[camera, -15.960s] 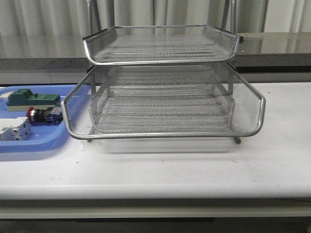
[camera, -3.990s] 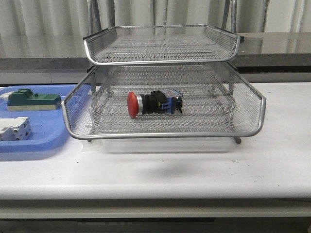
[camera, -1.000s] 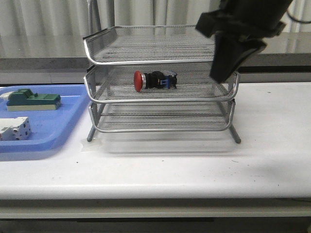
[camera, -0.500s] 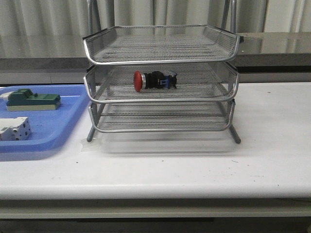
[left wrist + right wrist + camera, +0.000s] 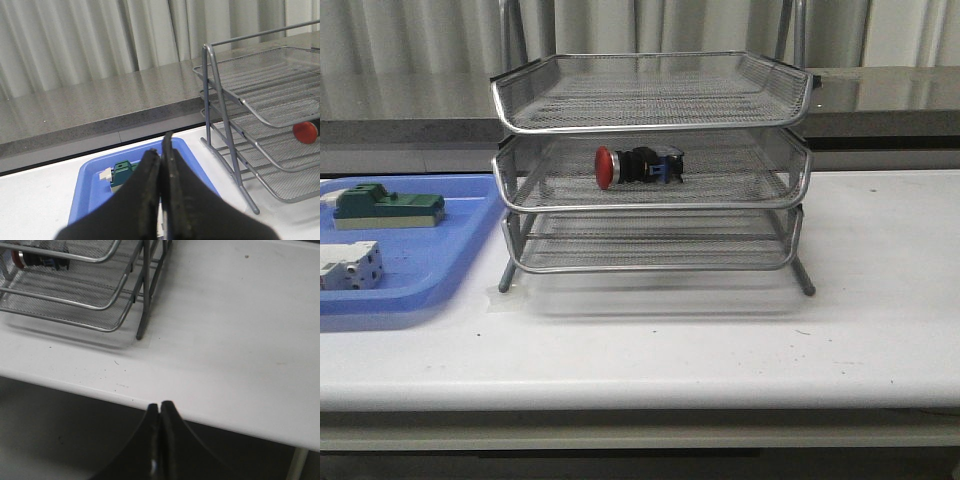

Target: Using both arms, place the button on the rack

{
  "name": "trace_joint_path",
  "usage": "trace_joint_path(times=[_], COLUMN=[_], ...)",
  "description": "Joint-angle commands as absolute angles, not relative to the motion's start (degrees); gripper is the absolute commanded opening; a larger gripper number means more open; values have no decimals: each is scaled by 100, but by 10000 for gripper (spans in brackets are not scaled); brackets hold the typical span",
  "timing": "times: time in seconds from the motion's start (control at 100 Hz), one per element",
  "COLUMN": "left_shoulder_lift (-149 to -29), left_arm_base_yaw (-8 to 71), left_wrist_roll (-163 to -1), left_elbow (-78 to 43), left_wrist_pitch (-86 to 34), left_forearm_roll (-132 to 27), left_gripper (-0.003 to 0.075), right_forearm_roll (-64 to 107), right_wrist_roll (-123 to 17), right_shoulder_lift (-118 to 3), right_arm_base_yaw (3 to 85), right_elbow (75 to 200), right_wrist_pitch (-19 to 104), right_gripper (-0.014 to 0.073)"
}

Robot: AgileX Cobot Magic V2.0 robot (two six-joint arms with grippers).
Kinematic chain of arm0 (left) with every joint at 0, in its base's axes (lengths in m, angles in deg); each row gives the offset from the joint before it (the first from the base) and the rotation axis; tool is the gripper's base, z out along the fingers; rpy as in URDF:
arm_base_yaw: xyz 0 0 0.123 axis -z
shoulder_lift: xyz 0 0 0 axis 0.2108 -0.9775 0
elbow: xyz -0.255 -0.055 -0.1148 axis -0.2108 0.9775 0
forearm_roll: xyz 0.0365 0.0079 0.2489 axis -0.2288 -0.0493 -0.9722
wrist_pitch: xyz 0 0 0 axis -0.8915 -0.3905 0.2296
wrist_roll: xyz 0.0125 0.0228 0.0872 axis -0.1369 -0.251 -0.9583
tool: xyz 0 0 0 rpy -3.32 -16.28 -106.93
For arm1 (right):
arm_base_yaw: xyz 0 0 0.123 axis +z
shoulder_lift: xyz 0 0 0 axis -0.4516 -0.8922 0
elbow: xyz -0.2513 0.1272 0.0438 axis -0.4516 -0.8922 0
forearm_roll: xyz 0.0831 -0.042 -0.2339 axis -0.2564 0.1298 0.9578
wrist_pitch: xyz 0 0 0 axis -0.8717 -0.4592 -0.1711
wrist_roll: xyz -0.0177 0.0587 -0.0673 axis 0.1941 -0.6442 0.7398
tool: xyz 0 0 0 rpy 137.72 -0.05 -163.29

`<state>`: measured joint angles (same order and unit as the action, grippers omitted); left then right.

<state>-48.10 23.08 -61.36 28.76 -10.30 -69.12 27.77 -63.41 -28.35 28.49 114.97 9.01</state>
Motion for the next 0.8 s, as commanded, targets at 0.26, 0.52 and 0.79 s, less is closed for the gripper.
trace_joint_path(times=[0.26,0.52,0.79], left_shoulder_lift=[-4843,-4843,-4843], left_arm_base_yaw=[2302,2302,2302], left_wrist_roll=[-6100,-6100,-6100], left_elbow=[2700,2700,2700], left_wrist_pitch=[-578,-578,-578], left_forearm_roll=[-6857,-6857,-6857], left_gripper=[-20,-20,-20], right_forearm_roll=[2746,2746,2746], right_wrist_roll=[-6363,-6363,-6357], right_shoulder_lift=[-1887,-1887,-1887], right_arm_base_yaw=[2807,2807,2807], right_elbow=[11434,11434,11406], right_wrist_pitch=[936,935,1090], right_gripper=[-60,-60,-60])
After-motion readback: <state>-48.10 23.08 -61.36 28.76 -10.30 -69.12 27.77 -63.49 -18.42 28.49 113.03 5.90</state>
